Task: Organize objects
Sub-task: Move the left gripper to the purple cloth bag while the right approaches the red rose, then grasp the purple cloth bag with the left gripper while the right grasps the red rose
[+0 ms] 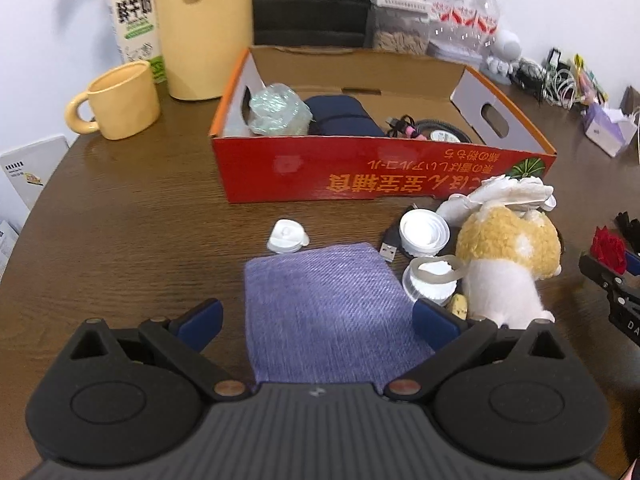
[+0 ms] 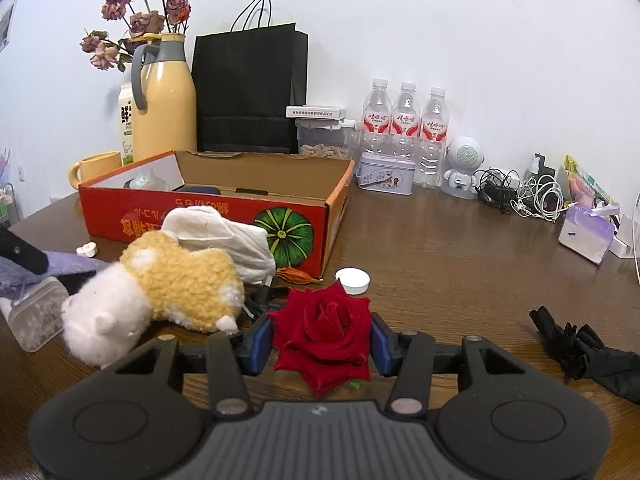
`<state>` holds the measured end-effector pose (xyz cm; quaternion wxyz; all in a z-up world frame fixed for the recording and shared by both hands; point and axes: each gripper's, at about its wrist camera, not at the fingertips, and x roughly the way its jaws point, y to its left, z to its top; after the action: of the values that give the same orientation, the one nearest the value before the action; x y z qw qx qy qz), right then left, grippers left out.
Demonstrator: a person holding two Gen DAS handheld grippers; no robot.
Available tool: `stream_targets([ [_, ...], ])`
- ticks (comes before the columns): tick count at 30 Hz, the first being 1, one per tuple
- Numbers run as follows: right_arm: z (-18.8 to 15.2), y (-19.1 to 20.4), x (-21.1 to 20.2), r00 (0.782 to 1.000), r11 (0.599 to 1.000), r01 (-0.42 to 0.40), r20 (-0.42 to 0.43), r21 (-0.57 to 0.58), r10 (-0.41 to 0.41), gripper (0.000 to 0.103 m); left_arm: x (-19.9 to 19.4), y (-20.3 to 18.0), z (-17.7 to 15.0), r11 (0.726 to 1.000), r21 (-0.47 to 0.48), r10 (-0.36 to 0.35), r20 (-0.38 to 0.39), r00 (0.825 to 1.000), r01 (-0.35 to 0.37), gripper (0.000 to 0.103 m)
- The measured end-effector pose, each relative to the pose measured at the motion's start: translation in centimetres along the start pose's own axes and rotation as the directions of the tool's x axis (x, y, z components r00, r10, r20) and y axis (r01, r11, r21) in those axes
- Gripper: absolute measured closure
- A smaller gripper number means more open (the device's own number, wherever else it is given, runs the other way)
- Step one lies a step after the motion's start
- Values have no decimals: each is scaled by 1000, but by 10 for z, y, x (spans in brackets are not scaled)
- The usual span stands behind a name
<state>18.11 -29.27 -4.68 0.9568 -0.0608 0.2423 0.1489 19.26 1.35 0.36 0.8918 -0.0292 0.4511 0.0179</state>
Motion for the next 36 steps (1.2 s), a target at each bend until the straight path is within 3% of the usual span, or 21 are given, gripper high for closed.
stream_targets([
  [5,-1,-3,-1,1000,1000,-5,8,18,5,55,17,-1,18,1000,-15,-16,-99,995,14,0],
  [12,-2,-7,-3,1000,999,-19,21,41,18,54,36,-5,25,999,-47,-11,-158,987,3,0],
  [25,-3,-9,-5,999,998,-32,31,56,30,54,47,-8,23,997,-77,2,-178,984,-16,1],
  [29,-4,-9,-5,999,998,-32,31,55,30,54,46,-6,21,996,-92,-15,-173,985,-1,15],
  [31,-4,-9,-5,999,998,-31,31,56,30,54,43,-5,21,995,-100,-14,-158,987,-2,29],
  [36,-4,-10,-4,999,998,-27,27,63,26,54,35,0,20,993,-114,-29,-129,991,15,50],
])
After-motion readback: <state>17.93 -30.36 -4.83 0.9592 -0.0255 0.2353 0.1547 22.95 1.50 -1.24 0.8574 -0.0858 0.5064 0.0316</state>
